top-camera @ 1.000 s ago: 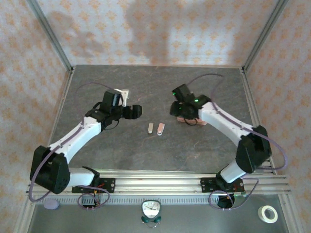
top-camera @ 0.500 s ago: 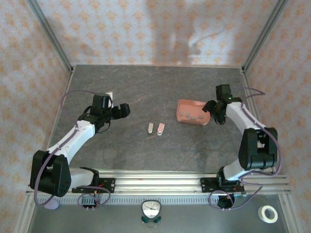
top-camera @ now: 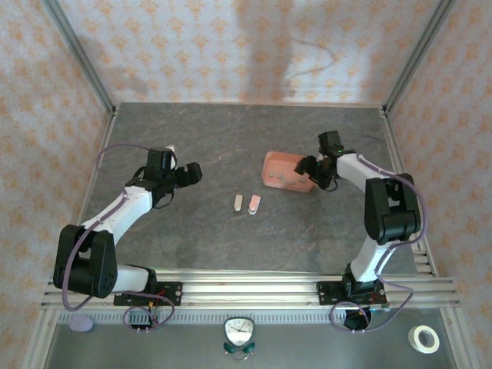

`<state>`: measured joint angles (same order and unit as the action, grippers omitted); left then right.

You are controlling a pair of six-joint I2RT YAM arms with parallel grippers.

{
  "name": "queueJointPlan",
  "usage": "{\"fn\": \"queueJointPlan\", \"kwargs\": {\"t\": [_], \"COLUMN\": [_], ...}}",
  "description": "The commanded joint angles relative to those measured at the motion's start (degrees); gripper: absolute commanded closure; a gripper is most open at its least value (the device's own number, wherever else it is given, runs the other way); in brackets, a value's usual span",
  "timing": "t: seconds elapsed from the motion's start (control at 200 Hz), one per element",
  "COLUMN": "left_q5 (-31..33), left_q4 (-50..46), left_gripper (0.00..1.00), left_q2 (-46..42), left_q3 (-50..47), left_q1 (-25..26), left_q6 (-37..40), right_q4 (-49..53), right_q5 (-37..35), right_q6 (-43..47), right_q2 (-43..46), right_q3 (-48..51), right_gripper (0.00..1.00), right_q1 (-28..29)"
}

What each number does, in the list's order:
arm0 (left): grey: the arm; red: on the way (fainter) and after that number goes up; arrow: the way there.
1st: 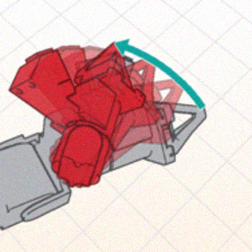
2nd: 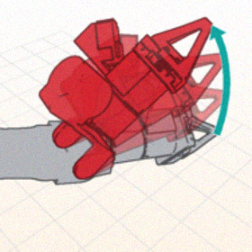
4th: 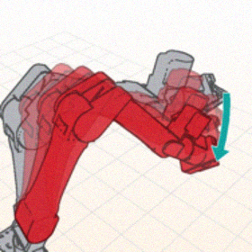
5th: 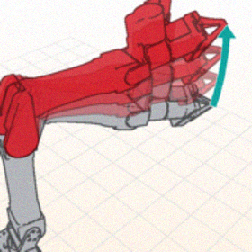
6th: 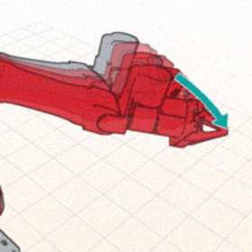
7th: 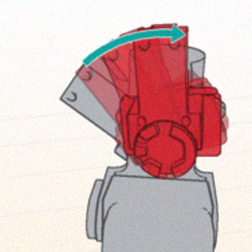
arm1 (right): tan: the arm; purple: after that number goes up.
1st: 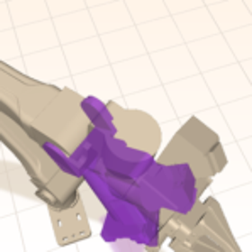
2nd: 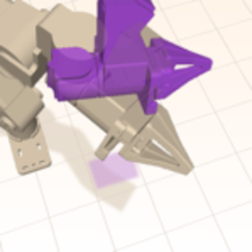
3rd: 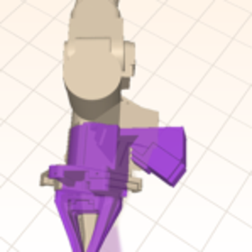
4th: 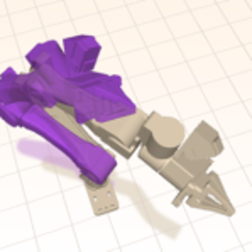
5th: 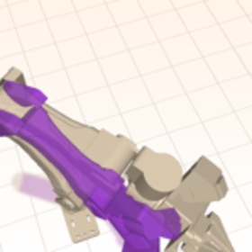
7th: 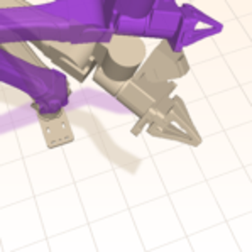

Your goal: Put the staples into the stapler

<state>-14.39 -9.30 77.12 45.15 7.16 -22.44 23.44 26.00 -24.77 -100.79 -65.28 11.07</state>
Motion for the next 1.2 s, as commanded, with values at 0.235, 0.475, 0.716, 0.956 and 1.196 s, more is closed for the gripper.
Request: {"fn": "queueJointPlan", "kwargs": {"t": [0.235,0.475,0.716,0.956,1.196], "left_q5": [16.91,31.58,30.33,26.41,28.98], "left_q4": [3.75,21.22,50.62,76.73,58.93], "left_gripper": [0.02,0.0,0.0,0.0,0.0], "left_q2": [-5.32,-11.74,-5.32,13.75,9.58], "left_q3": [-2.52,-14.37,-27.84,-28.73,-23.7], "left_q1": [-3.74,-4.69,-4.78,-4.67,-4.0], "left_q6": [4.6,10.39,16.85,22.3,20.81], "right_q4": [-0.99,-17.84,-38.96,-50.81,-49.84], "right_q5": [-12.23,-26.19,-33.81,-31.49,-29.24], "right_q6": [4.66,14.45,23.16,30.62,29.42], "right_q2": [6.6,17.96,21.7,17.69,20.88], "right_q3": [-2.06,11.68,26.9,27.62,30.18], "right_gripper": [0.08,0.0,0.0,0.0,0.0], "right_q1": [3.08,-3.55,-4.11,-7.54,-8.26]}}
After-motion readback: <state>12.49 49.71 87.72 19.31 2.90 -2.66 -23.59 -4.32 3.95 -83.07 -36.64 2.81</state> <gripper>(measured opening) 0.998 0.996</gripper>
